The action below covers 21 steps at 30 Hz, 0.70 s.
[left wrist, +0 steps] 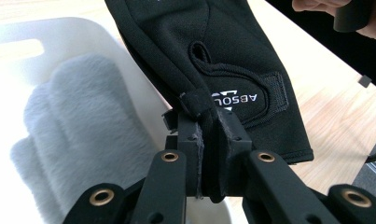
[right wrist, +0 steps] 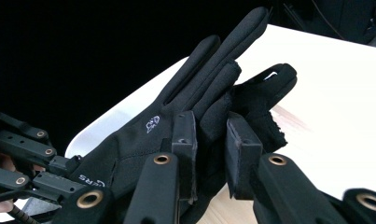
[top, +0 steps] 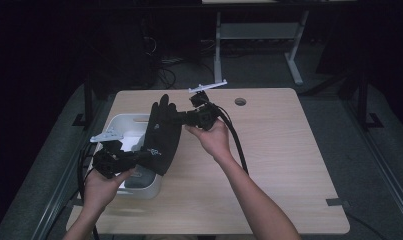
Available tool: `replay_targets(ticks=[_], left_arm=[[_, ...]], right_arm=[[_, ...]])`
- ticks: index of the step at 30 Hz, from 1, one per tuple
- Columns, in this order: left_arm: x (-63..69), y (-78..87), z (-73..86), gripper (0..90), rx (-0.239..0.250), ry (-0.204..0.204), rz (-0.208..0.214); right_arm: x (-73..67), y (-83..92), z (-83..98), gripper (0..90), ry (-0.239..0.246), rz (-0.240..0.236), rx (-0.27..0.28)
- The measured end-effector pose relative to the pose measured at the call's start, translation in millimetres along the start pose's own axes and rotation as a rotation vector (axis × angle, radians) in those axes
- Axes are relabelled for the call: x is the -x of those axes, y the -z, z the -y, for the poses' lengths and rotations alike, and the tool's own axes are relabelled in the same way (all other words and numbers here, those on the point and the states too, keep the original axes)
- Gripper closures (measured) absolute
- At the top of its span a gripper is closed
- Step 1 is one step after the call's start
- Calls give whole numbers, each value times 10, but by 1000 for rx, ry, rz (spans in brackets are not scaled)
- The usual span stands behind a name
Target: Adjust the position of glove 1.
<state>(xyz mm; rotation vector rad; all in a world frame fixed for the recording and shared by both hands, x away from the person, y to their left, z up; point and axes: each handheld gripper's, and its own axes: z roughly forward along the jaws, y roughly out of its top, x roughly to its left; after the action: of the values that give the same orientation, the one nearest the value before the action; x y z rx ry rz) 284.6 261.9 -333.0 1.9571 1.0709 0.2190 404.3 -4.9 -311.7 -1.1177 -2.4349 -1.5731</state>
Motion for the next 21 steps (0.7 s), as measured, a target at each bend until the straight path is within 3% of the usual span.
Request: replay_targets(ticks=[4, 21], left_arm=[[-59, 57, 46, 815, -1, 4, -16], [-278, 150, 237, 813, -11, 67, -58]], right_arm=[[-9, -131, -10, 758, -14, -17, -6], [-88, -590, -50, 756, 1, -48, -56]])
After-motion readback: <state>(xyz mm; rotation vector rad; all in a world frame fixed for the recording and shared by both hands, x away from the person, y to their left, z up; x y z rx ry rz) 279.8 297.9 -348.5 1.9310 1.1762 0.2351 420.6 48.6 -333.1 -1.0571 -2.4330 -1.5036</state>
